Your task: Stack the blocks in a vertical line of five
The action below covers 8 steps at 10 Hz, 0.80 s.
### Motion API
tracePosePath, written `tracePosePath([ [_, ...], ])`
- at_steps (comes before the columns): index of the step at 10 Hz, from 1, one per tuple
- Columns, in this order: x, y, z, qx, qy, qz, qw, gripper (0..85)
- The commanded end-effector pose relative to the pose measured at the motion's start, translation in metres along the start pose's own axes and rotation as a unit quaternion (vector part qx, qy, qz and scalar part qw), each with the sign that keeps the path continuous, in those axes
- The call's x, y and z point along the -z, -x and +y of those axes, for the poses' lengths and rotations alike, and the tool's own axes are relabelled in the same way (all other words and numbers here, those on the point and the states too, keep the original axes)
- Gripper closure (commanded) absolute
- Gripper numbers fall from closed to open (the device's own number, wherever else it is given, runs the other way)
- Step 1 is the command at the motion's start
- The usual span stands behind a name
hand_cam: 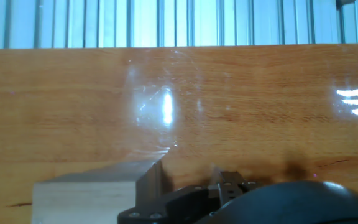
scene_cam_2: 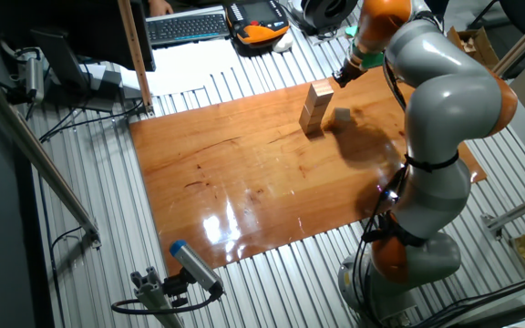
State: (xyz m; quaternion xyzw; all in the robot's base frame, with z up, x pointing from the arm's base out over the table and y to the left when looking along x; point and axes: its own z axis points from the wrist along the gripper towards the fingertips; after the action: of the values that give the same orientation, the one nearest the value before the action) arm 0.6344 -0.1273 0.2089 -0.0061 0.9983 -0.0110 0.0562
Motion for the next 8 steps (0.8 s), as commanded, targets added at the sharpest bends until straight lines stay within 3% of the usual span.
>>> tracePosePath([
  [1,-0.005,0.000,-0.003,0.001,-0.005,0.002,1.0000,85.0],
  [4,-0.018,-0.008,-0.017,-0.002,0.004,0.008,1.0000,85.0],
  [5,-0.025,-0.010,-0.020,-0.009,-0.006,0.008,0.9999,85.0],
  [6,-0.036,-0.011,-0.021,-0.015,-0.019,0.005,0.9997,85.0],
  [8,-0.058,-0.018,-0.030,-0.015,-0.010,-0.016,0.9997,85.0],
])
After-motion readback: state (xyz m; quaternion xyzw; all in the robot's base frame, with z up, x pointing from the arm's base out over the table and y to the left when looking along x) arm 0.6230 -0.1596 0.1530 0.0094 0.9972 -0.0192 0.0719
